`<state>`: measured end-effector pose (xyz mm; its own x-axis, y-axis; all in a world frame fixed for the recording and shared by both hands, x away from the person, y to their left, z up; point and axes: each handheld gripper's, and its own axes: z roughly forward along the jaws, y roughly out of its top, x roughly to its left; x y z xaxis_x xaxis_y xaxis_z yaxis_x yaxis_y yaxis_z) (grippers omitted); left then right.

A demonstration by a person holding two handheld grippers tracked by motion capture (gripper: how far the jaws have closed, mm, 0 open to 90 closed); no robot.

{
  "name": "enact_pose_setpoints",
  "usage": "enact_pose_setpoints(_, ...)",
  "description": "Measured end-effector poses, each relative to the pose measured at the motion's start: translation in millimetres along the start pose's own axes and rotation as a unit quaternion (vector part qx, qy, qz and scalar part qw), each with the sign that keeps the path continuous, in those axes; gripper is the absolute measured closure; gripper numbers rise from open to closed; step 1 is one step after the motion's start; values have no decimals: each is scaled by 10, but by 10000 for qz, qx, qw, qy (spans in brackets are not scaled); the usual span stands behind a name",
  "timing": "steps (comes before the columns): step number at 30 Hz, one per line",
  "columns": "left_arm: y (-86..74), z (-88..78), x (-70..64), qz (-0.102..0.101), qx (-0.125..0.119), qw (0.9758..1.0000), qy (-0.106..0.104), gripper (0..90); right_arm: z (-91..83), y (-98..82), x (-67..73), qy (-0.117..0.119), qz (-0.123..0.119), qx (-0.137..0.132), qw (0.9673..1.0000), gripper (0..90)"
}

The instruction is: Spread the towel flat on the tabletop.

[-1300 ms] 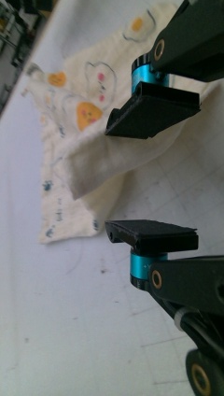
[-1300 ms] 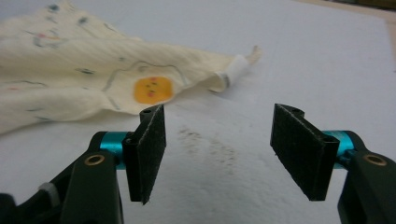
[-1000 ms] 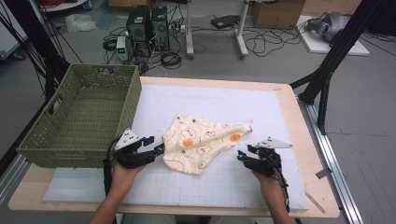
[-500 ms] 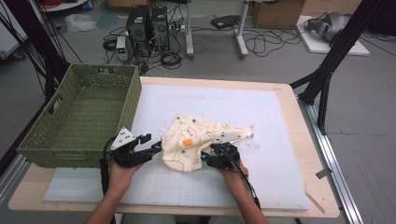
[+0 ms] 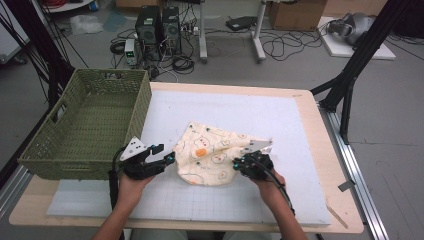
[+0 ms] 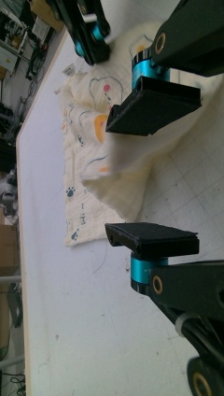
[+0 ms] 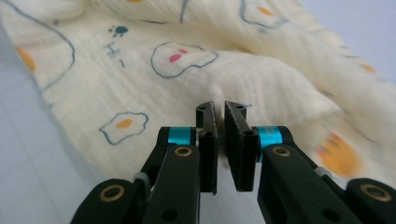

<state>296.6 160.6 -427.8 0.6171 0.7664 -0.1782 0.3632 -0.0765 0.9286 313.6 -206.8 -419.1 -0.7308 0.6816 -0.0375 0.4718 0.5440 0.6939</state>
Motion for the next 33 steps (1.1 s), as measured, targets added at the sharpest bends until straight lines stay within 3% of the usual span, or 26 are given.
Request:
enact_pose_setpoints(2, -3, 2, 7, -23, -3, 10000, 27, 446, -146, -25, -67, -252, -98, 172, 9995, 835)
enact_pose_setpoints(4, -5, 0, 14, -31, 4, 10000, 68, 446, -285, -54, -127, -666, -337, 408, 9964, 835)
enact_pose_setpoints(6, -10, 5, 14, -35, 11, 10000, 73, 446, -372, -85, -162, -823, -347, 405, 9952, 834)
enact_pose_setpoints(7, -12, 8, 16, -24, 31, 10000, 68, 447, -407, -106, -171, -749, -227, 330, 9964, 822)
enact_pose_setpoints(9, -22, 24, 10, -29, 61, 10000, 63, 447, -398, -135, -140, -250, -32, 142, 9996, 770)
enact_pose_setpoints(10, -27, 31, 4, -27, 83, 9999, 61, 446, -386, -144, -95, -200, -145, 72, 9997, 747)
enact_pose_setpoints(12, -37, 36, -7, 8, 124, 9999, 54, 446, -388, -160, -38, -347, -302, -75, 9989, 728)
enact_pose_setpoints(13, -40, 42, -13, 6, 122, 9999, 40, 446, -405, -176, -41, -421, -267, -204, 9985, 719)
enact_pose_setpoints(17, -51, 44, -17, 2, 140, 9999, 47, 446, -534, -329, -174, -685, 247, -758, 9945, 668)
enact_pose_setpoints(20, -65, 46, -3, -8, 170, 9998, 64, 445, -615, -475, -234, -929, 419, -854, 9911, 649)
enact_pose_setpoints(23, -75, 59, -3, -15, 192, 9998, 76, 445, -627, -634, -302, -1013, 646, -750, 9899, 628)
enact_pose_setpoints(26, -77, 70, -15, -3, 206, 9998, 69, 445, -562, -724, -330, -886, 817, -666, 9905, 603)
enact_pose_setpoints(29, -87, 84, -27, -1, 235, 9997, 61, 445, -418, -720, -279, -414, 971, -672, 9921, 562)
enact_pose_setpoints(33, -102, 97, -32, 12, 263, 9996, 56, 445, -229, -606, -151, -233, 554, -329, 9976, 538)
